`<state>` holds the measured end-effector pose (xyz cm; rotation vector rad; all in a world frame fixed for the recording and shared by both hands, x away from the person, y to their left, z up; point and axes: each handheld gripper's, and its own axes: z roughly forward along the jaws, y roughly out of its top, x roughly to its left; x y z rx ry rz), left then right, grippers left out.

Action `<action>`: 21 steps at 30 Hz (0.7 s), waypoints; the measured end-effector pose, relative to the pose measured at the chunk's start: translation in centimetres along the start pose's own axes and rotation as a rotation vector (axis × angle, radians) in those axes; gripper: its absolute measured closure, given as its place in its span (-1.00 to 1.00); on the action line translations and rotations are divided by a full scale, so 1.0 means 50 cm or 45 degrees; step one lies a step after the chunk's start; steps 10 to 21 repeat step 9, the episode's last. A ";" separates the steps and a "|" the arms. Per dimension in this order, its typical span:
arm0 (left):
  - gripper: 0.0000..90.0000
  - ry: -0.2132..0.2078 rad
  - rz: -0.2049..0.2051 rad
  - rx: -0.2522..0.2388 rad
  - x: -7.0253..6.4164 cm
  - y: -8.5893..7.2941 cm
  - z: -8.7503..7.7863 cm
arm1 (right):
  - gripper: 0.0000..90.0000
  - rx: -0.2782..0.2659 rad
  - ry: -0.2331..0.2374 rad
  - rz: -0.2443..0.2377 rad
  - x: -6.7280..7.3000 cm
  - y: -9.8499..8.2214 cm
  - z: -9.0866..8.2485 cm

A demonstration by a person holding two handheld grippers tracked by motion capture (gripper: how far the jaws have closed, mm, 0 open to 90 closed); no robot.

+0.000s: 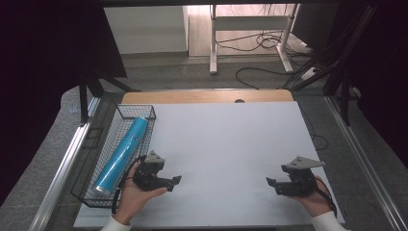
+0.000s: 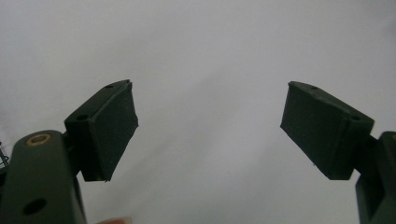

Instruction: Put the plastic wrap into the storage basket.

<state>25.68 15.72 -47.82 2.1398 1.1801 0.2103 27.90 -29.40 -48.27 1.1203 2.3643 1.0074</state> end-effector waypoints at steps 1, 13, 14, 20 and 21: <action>-0.60 0.000 0.000 0.000 0.000 0.000 0.000 | -0.47 0.000 0.000 0.000 0.000 0.000 0.000; -0.59 -0.002 -0.006 -0.038 0.000 0.000 -0.004 | -0.50 -0.021 0.009 -0.012 0.001 -0.003 -0.008; -0.59 -0.002 -0.006 -0.038 0.000 0.000 -0.004 | -0.50 -0.021 0.009 -0.012 0.001 -0.003 -0.008; -0.59 -0.002 -0.006 -0.038 0.000 0.000 -0.004 | -0.50 -0.021 0.009 -0.012 0.001 -0.003 -0.008; -0.59 -0.002 -0.006 -0.038 0.000 0.000 -0.004 | -0.50 -0.021 0.009 -0.012 0.001 -0.003 -0.008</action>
